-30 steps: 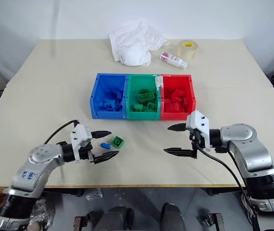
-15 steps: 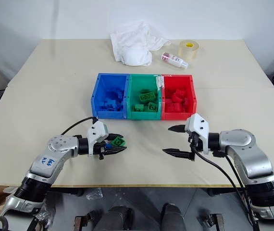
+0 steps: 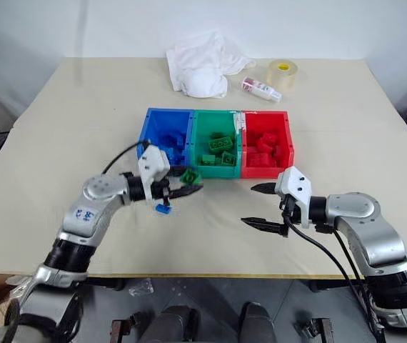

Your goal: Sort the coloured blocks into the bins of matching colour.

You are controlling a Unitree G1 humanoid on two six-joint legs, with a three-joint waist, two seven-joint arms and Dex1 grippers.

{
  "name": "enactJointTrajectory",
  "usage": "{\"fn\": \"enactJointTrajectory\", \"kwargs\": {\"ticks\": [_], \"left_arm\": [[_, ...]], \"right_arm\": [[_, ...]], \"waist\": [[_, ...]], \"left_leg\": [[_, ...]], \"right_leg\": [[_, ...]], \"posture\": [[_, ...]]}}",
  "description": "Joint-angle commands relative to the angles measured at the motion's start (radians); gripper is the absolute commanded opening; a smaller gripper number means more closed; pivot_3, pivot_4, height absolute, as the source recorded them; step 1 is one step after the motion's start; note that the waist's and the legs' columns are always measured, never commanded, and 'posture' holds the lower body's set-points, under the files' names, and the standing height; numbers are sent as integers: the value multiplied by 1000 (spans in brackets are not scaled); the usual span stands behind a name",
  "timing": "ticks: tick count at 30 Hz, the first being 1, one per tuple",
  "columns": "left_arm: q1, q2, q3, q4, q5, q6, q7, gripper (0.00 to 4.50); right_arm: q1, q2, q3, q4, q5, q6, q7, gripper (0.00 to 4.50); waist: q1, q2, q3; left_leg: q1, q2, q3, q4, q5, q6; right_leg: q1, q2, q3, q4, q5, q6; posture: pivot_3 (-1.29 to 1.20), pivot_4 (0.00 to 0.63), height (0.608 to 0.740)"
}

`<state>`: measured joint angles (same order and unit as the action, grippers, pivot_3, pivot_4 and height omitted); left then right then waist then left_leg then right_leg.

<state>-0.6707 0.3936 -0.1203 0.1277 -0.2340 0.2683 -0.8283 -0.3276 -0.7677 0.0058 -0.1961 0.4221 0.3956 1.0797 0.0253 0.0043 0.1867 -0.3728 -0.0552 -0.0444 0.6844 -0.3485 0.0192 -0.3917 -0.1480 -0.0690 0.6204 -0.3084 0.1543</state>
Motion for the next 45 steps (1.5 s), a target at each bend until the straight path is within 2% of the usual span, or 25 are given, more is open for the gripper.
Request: {"fn": "enactJointTrajectory", "kwargs": {"ticks": [1,5,7,8,12,13,16,19,25,27,33,36,39,45], "left_arm": [[-119,-63,31,146,21,-77,65,2084],[-259,-137,49,391,52,-195,122,2084],[-308,-165,50,485,65,-237,132,2811],[-322,-174,51,516,70,-253,130,2986],[-360,-195,59,597,82,-311,122,4299],[-359,-192,61,598,82,-320,113,4473],[-345,-173,68,584,81,-343,90,4473],[-275,-112,70,474,55,-310,9,4473],[3,123,92,81,-29,-118,-169,4473],[141,229,159,-55,-91,-76,-230,4473],[477,434,340,-257,-191,16,-309,4473],[598,477,404,-287,-216,15,-336,4473],[654,487,429,-302,-222,10,-338,4473],[556,421,342,-288,-169,-11,-245,4473]], "right_arm": [[14,4,-39,-48,26,2,-17,4500],[22,12,-41,-60,27,7,-31,4500],[22,15,-40,-63,28,8,-36,4500],[22,16,-40,-65,27,8,-38,4500],[16,20,-40,-62,27,5,-43,4500],[15,20,-40,-60,28,3,-43,4500],[15,19,-41,-56,30,-1,-39,4500],[8,19,-38,-45,34,-11,-22,4500],[-25,16,-27,1,29,-26,26,4500],[-41,17,-18,19,28,-29,46,4500],[-74,23,3,61,19,-36,90,4500],[-91,24,10,84,14,-43,106,4500],[-108,26,17,104,9,-49,120,4500],[-117,29,20,106,10,-43,135,4500]], "waist": [[0,0,0],[1,-1,1],[1,-1,1],[1,-1,1],[-1,-1,1],[-2,-1,1],[-2,-1,1],[-5,-1,1],[-27,-1,1],[-28,-1,0],[-26,-1,1],[-19,-1,1],[-14,-1,1],[-4,0,1]], "left_leg": [[0,0,0,0,0,0],[0,-1,0,0,0,0],[0,-1,0,0,0,0],[0,-1,0,0,0,0],[-1,-1,0,0,0,0],[-1,-1,0,0,0,0],[-1,-1,0,0,0,0],[-1,-1,1,0,0,0],[-1,1,-1,-1,0,0],[-1,4,-2,0,0,0],[-1,5,-2,-1,0,0],[-1,4,-3,0,0,0],[-1,4,-3,-1,0,0],[-1,4,-3,-1,0,0]], "right_leg": [[0,0,0,0,0,0],[0,0,0,0,0,1],[0,0,0,0,0,1],[0,0,0,0,0,1],[-1,0,-1,0,0,1],[-1,0,-1,0,0,1],[-1,0,-1,0,0,1],[-1,0,-1,0,0,1],[-2,0,-1,2,0,1],[-1,0,0,1,0,1],[-1,-1,1,0,0,0],[0,-1,1,-1,0,0],[0,-1,1,-1,0,0],[0,-1,1,0,0,0]], "posture": [[0,150,740],[0,150,740],[0,150,740],[0,150,740],[0,150,740],[0,150,740],[0,150,740],[0,150,740],[0,150,740],[0,150,740],[0,150,740],[0,150,740],[0,150,740],[0,150,740]]}}
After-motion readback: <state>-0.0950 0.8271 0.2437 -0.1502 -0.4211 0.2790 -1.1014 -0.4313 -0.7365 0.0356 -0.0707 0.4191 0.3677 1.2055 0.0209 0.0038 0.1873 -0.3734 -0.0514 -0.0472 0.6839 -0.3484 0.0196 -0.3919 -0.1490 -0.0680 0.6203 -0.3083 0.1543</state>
